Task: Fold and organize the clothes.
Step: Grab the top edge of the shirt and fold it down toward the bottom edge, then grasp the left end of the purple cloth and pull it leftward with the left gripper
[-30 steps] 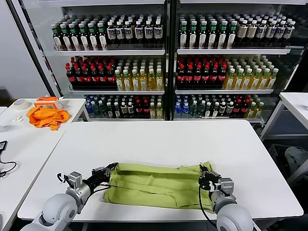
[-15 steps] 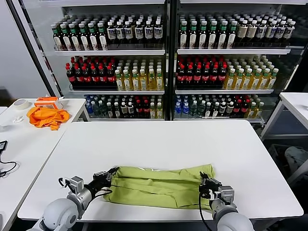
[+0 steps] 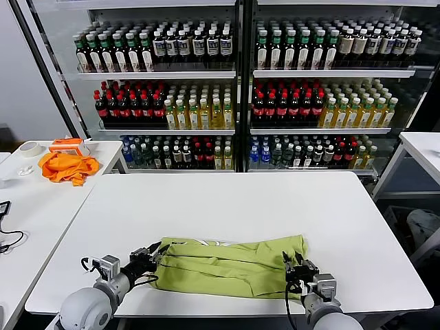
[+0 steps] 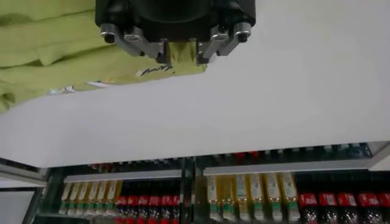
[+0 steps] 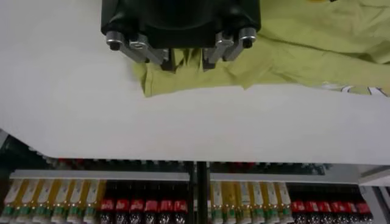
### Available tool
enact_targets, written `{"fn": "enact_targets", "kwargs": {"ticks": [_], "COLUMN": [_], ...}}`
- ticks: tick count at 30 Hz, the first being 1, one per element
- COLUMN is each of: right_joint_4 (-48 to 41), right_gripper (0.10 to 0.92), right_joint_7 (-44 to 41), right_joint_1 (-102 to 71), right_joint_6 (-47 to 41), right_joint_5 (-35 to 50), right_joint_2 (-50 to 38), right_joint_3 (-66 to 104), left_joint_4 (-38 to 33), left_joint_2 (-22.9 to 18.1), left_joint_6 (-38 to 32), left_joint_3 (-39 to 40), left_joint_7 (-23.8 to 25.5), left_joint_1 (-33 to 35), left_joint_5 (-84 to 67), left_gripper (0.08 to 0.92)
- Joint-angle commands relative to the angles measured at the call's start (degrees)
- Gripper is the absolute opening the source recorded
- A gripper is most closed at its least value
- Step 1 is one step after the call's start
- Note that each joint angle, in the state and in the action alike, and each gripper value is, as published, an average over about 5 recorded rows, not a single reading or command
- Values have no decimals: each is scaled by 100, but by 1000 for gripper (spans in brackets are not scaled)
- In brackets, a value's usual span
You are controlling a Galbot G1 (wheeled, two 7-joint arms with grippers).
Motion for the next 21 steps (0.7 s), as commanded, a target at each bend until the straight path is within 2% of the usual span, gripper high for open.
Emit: {"fn": "enact_targets", "kwargs": {"ticks": [1, 3, 6, 11, 15, 21], "right_joint_4": [93, 98, 95, 47, -11, -58], "right_gripper": [517, 578, 664, 793, 821, 823], "right_joint_7": [-80, -90, -90, -100, -108, -116], "right_joint_1": [-360, -391, -394, -379, -331, -311], "right_joint_6": [46, 51, 46, 48, 55, 63], "right_joint_5": [-20, 5, 14, 5, 2, 12], "right_joint_2": [-41, -35, 30, 92, 109, 94], "right_joint_3": [541, 645, 690, 612, 595, 640], "left_joint_4": [-372, -400, -427, -422, -380, -295], "left_joint_2": [-158, -255, -376, -439, -451, -565], "left_joint_6": [-245, -298, -177, -2, 38, 79], "left_joint_3": [127, 262, 391, 456, 445, 496], "left_joint_7": [-1269, -1759, -2218, -2510, -2523, -2476], "left_joint_1": [60, 62, 113, 233, 251, 160], "left_joint_5": [-672, -841, -963, -956, -922, -786], "left_gripper": [433, 494, 581, 727, 808, 822]}}
